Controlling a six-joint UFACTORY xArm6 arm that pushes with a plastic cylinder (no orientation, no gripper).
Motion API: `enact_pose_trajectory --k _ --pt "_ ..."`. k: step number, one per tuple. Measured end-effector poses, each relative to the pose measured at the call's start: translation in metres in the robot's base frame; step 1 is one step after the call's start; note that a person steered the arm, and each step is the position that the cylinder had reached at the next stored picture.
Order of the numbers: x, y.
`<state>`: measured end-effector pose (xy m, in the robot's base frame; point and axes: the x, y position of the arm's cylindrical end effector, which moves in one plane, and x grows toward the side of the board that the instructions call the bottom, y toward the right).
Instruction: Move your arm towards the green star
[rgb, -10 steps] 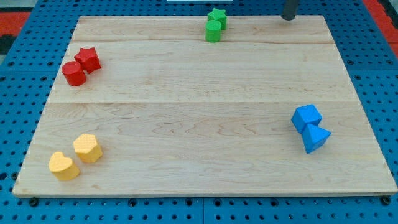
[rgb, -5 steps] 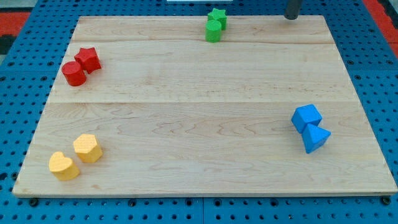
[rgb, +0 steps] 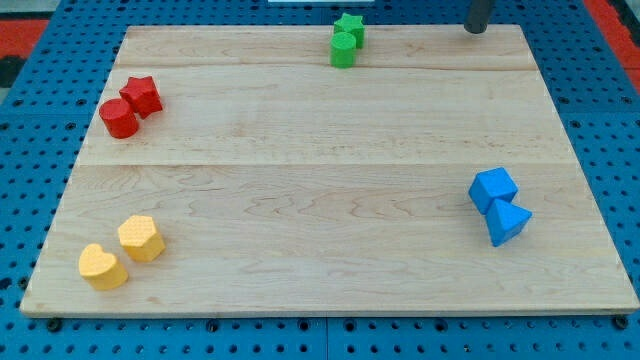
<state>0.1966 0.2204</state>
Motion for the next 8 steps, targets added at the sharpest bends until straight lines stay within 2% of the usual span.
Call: enact_pose_trajectory --k 5,6,8 --pt "0.002 -0.003" --pt "0.001 -0.034" --pt "-0.004 -0.15"
